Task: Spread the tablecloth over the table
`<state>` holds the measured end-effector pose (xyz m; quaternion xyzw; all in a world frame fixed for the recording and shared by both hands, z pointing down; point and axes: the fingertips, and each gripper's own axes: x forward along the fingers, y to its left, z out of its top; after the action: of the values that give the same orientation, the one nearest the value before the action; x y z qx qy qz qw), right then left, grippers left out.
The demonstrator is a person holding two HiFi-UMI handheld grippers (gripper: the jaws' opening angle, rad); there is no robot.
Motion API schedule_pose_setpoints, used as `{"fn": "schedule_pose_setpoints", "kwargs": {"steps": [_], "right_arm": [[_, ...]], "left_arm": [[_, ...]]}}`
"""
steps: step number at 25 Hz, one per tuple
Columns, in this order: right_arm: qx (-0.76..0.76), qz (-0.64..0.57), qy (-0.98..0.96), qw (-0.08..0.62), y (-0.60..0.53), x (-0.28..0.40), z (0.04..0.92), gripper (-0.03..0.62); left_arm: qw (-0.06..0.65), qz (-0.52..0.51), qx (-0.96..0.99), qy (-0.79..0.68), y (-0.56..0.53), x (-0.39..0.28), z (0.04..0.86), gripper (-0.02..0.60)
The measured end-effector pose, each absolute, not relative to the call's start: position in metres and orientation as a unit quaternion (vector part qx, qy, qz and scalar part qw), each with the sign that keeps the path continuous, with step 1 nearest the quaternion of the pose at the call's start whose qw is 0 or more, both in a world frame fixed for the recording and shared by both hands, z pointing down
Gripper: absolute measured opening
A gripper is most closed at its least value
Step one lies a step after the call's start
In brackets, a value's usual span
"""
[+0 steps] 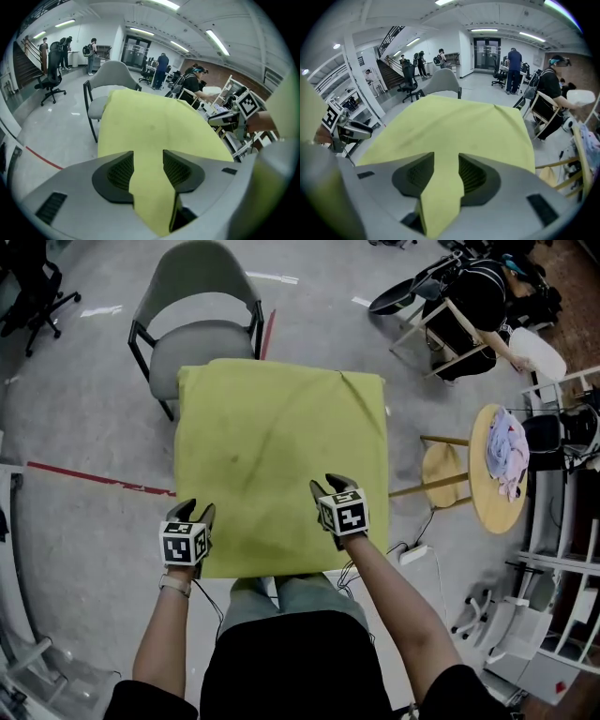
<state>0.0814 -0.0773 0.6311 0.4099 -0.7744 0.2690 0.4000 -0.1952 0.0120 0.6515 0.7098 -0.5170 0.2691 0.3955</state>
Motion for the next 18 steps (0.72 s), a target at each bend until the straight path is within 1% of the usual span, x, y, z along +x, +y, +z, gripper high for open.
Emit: {"fn": "schedule_pose_setpoints", "kwargs": {"steps": [4, 11, 18], "right_arm": [[0.416, 0.263, -0.776, 0.394, -0.115, 0.098, 0.631, 0.155], [0.427, 0.245, -0.769, 0.407, -0.194, 0.139, 0.646, 0.16], [0.451, 0.221, -0.764, 0.406, -0.277, 0.177, 0.653, 0.16]], "left_arm": [[0.387, 0.282, 0.706, -0.522, -0.019, -0.185, 0.653, 0.192], [0.38, 0.297, 0.703, -0.523, -0.078, -0.162, 0.67, 0.192], [0.357, 0.333, 0.71, -0.507, -0.129, -0.134, 0.691, 0.192]]}}
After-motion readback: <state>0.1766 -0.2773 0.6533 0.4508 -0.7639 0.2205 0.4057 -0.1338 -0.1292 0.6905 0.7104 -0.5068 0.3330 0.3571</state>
